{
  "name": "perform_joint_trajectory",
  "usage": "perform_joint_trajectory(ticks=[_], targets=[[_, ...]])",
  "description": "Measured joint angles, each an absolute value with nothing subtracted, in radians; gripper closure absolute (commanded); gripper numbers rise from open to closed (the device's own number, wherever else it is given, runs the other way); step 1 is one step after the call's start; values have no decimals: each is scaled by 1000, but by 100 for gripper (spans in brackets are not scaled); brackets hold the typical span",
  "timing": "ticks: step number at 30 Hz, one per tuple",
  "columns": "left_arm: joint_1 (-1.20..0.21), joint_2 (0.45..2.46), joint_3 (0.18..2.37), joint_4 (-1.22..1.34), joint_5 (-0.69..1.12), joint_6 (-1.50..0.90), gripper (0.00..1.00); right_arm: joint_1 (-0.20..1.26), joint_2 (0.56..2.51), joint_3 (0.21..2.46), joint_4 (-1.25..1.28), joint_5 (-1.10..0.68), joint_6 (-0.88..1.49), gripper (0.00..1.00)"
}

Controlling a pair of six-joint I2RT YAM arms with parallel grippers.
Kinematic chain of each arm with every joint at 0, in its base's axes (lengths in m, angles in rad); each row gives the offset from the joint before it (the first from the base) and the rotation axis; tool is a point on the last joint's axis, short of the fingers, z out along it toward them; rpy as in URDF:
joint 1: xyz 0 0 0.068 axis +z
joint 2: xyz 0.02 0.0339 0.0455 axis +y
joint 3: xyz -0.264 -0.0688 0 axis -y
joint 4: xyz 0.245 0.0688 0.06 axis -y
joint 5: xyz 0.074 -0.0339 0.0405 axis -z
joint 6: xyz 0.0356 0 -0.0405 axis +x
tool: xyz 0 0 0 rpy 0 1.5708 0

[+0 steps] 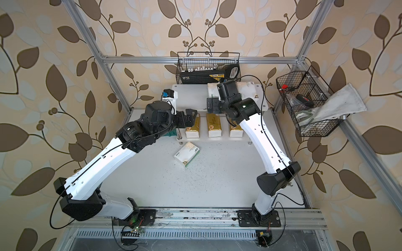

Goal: Place the tissue boxes on the shelf by color
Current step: Place a box of tissues on the shelf.

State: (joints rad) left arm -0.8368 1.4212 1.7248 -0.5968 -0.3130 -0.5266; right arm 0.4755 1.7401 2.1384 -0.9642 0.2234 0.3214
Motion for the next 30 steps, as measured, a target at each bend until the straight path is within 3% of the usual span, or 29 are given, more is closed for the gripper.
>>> perform_joint_trajectory(ticks=[30], targets=[[-837, 1374, 1651, -574, -322, -528, 1, 481, 1676, 2065, -941, 205, 340, 1]])
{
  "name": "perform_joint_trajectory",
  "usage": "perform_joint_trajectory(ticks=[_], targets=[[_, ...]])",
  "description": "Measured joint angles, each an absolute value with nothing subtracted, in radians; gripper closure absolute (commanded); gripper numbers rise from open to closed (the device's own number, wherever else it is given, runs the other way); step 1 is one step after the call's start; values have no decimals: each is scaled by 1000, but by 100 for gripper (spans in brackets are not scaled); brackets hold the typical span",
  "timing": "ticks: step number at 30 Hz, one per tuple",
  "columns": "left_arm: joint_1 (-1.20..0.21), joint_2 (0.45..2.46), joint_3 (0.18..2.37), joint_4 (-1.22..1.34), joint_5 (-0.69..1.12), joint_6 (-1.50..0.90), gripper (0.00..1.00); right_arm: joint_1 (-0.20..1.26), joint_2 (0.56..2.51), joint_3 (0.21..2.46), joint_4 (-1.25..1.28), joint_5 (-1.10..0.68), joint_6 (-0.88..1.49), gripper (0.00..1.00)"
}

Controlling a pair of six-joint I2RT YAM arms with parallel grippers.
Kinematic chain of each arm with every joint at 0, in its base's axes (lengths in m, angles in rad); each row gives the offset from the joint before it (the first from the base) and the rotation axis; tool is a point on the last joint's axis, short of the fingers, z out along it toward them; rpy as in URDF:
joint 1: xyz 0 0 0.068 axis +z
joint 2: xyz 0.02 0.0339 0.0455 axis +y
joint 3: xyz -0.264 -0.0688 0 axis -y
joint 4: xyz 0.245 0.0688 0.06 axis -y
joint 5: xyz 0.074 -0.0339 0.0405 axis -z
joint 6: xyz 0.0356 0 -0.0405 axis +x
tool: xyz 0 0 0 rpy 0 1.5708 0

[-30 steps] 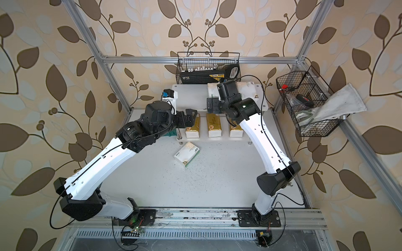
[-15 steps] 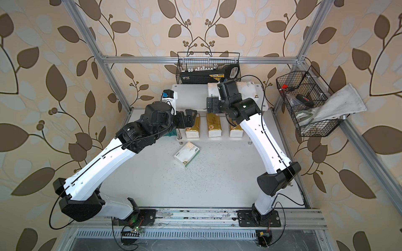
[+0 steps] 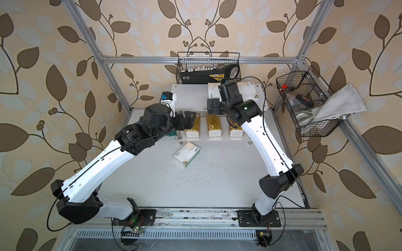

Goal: Place the tissue boxes on the shelf by color
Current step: Place a box of tissues on the shelf, then adjust the box of tissues at the center of the board.

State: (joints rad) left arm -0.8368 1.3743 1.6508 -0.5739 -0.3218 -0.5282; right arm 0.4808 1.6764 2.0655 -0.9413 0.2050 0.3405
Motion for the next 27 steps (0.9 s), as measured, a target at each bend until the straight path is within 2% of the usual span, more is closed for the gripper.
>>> perform_joint_trajectory(ticks=[16, 21, 27], targets=[[-830, 1173, 1380, -575, -415, -547, 1, 593, 1336, 1786, -868, 201, 390, 1], [-830, 1067, 1257, -581, -468, -560, 1, 716, 1266, 1623, -836, 222, 434, 1], [-823, 931, 1073, -612, -528, -606, 1, 950, 1249, 1378, -763, 323, 551, 1]])
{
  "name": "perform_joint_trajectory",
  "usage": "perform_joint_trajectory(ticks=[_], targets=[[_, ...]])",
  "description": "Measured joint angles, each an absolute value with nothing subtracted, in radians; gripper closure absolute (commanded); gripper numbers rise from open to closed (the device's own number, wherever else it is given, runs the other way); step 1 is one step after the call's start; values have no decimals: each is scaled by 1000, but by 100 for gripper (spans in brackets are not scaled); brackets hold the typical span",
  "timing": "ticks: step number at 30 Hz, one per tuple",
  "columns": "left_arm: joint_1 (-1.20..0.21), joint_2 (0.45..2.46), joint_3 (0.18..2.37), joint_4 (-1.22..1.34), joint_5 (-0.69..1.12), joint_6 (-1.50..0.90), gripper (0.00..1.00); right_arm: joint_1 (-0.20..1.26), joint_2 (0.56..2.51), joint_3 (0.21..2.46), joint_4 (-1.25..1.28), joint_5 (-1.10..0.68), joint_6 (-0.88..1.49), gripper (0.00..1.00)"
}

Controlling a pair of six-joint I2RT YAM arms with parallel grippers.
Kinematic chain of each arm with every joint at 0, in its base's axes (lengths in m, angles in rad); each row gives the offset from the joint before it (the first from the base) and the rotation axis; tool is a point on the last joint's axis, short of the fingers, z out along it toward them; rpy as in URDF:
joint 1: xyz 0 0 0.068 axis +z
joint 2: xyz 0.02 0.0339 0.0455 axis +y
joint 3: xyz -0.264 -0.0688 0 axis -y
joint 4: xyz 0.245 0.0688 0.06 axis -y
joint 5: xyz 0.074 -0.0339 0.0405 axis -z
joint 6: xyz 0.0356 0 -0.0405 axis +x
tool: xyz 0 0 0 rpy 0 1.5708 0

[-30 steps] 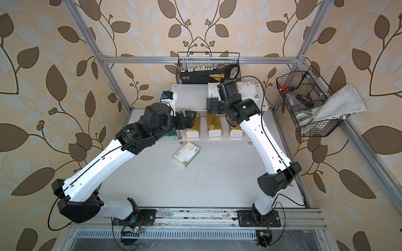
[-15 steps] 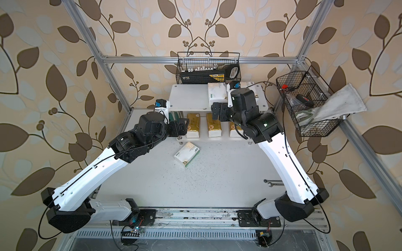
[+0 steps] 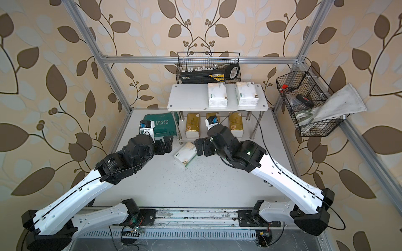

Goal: Place the tissue boxes on the shelf by color
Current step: Adjust the box of tissues at the center of the board.

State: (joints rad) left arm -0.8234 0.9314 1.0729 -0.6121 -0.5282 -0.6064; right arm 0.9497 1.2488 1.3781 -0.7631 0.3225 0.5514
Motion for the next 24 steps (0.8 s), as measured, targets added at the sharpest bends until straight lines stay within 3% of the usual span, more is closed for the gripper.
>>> perform_joint_trajectory(ticks=[5, 11, 24], targets=[[-823, 842, 920, -663, -576, -684, 1, 1082, 1321, 1212, -664, 424, 727, 1], [-823, 747, 799, -731, -618, -807, 1, 1150, 1530, 1194, -567, 517, 928, 1], [-823, 659, 762, -849, -622, -1005, 1, 1085, 1918, 1510, -591, 520, 1113, 1]])
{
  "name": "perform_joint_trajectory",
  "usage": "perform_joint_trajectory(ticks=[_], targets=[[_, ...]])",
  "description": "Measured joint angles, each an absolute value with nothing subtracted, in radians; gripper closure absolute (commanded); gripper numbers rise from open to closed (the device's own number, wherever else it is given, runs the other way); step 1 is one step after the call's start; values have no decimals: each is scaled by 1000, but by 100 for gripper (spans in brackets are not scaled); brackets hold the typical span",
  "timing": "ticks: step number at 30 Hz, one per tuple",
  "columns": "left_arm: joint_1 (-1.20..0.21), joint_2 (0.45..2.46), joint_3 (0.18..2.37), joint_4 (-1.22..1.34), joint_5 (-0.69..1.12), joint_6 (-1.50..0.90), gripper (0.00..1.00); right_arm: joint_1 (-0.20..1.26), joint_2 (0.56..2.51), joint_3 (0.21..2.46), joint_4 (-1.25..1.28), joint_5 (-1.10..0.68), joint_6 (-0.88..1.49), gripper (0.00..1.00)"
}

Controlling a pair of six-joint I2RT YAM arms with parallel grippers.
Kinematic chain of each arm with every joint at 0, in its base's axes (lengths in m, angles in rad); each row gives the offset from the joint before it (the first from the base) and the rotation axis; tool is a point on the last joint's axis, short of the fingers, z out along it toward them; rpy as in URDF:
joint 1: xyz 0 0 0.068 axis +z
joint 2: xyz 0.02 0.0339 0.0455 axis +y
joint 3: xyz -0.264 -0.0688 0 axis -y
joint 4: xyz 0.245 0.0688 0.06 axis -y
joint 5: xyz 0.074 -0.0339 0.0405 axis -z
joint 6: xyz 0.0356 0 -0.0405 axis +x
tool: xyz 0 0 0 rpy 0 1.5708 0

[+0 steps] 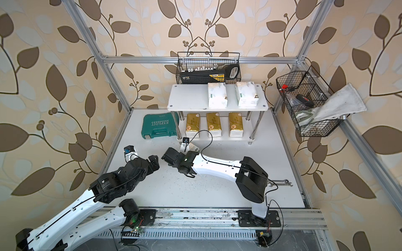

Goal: Place the tissue boxes on the shelf by color
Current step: Adjust the box of tissues at the center of the board.

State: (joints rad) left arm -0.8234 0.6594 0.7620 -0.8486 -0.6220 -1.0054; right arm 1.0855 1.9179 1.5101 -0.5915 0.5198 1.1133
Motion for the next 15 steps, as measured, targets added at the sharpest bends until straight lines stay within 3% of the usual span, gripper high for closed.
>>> perform_joint_trajectory(ticks=[15], targets=[[-823, 643, 778, -912, -622, -1023, 1, 1006, 2147, 1701, -691, 454, 1189, 1]])
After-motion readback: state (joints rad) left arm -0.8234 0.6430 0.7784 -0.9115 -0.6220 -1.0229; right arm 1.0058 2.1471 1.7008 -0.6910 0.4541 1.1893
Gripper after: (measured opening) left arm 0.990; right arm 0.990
